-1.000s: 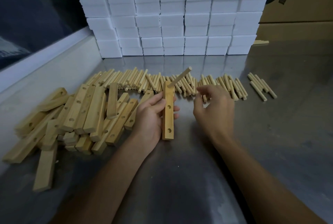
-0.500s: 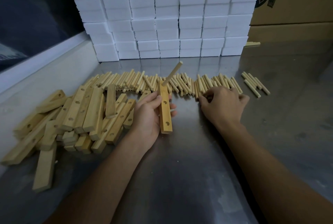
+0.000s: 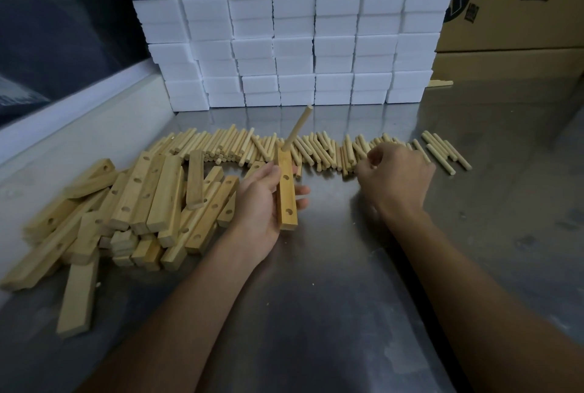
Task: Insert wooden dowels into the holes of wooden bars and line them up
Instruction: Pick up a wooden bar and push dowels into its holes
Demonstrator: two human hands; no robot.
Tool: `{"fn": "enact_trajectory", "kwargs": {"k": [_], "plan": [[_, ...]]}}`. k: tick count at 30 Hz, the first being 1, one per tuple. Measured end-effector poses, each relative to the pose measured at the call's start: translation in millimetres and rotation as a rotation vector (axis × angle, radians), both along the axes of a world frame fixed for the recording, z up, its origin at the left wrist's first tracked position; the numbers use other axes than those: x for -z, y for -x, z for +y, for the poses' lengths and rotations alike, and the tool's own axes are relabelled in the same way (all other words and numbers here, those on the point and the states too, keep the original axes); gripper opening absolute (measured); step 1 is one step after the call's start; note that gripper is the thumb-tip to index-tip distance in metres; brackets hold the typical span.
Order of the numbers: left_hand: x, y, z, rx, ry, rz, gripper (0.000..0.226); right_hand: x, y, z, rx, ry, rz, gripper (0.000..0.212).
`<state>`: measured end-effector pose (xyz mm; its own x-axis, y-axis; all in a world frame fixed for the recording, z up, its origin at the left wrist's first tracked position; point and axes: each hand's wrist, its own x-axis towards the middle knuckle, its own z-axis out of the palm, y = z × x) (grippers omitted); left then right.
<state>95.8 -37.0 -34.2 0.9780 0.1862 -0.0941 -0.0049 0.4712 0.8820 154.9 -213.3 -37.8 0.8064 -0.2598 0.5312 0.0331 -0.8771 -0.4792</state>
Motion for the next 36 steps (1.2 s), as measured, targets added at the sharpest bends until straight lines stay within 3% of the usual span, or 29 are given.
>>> {"fn": "enact_trajectory", "kwargs": {"k": [4,7,11,14,24,30,33,36], "plan": [[0.6,-0.8,-0.2,-0.034,-0.034,0.014,0.026,-3.9,2.5,-3.0,-0.052,-0.128,-0.207,0.018],[-0.9,-3.2,-1.0,-0.042,-0.007,0.037,0.025,-8.0,6.9,0.6,-0.15,-0.334,-0.297,0.014],[-2.7,-4.1,1.8,0.003,0.021,0.061,0.014,-13.3,15.4,11.4,-0.37,-0.752,-0.126,0.009],[-2.9,-2.9,3.6,0.022,0.051,0.06,0.017,-16.0,22.2,15.1,-0.542,-0.868,0.029,0.009],[-4.1,-5.1,2.1,-0.016,0.059,0.09,0.008,-9.8,21.6,11.6,-0.66,-0.723,0.116,0.021],[-1.2,-6.9,1.2,0.003,0.023,0.056,0.009,-6.6,25.1,18.2,-0.709,-0.263,0.005,0.004],[-0.3,-6.7,0.7,0.018,-0.005,0.044,0.013,-8.5,28.8,24.8,-0.776,-0.047,-0.02,0.019],[-0.7,-6.0,1.0,0.026,0.009,0.052,0.018,-8.4,30.4,29.5,-0.774,0.012,-0.001,0.018]]}}
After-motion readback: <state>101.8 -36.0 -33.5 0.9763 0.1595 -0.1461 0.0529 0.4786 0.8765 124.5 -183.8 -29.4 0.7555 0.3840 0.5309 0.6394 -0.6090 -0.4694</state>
